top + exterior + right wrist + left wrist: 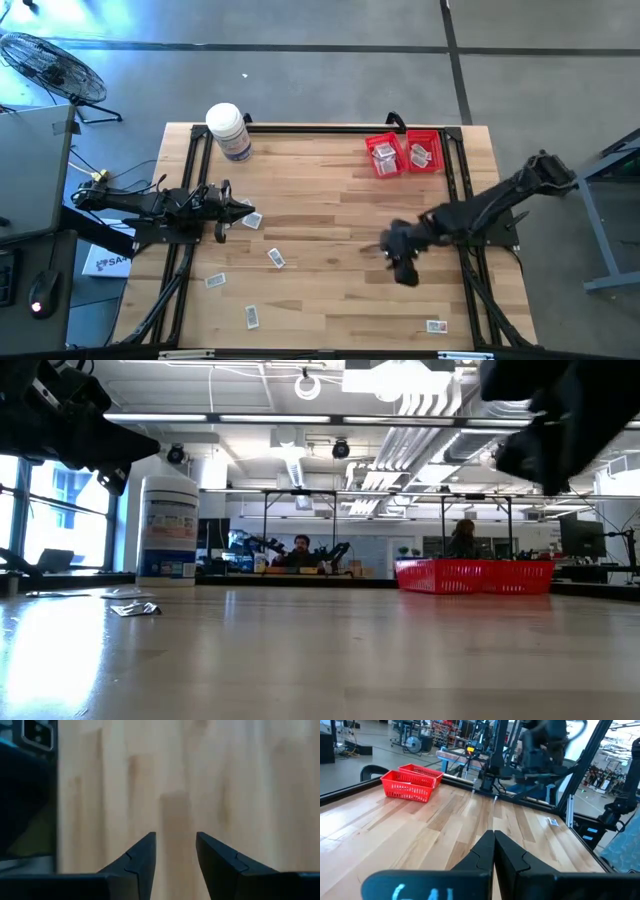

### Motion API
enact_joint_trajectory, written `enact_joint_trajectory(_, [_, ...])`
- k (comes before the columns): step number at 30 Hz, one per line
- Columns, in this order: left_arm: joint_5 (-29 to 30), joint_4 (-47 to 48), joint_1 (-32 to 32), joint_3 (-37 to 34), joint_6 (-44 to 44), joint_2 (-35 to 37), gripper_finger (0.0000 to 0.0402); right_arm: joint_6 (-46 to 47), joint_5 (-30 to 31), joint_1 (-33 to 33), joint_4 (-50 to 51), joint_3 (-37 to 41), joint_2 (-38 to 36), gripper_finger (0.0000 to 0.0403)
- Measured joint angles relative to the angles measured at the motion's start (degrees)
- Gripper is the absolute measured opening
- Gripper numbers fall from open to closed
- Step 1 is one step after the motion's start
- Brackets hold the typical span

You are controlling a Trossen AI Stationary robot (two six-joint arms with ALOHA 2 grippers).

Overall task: Pick & Place First Aid Supplies
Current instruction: Put the ointment pack into the right red bin

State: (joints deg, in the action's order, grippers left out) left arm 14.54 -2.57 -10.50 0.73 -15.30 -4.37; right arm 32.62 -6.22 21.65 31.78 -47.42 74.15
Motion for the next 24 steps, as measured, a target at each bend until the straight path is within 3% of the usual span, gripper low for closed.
enact_joint_trajectory(5, [0.0, 0.0, 0.0, 0.0, 0.0, 0.0, 0.0001, 20.9, -2.1, 11.0, 2.4, 0.0, 1.2, 0.0130])
enact_joint_trajectory(15, [0.0, 0.0, 0.0, 0.0, 0.0, 0.0, 0.0001, 61.3, -16.8, 26.3, -0.7, 0.0, 9.1, 0.0104])
enact_joint_trajectory(20, [0.0, 0.0, 0.0, 0.0, 0.0, 0.0, 0.0001, 72.7, -21.2, 29.8, -5.3, 0.0, 12.7, 0.0095])
enact_joint_trajectory(24, [0.0, 0.0, 0.0, 0.0, 0.0, 0.0, 0.0001, 76.5, -22.9, 31.0, -9.3, 0.0, 15.7, 0.0091])
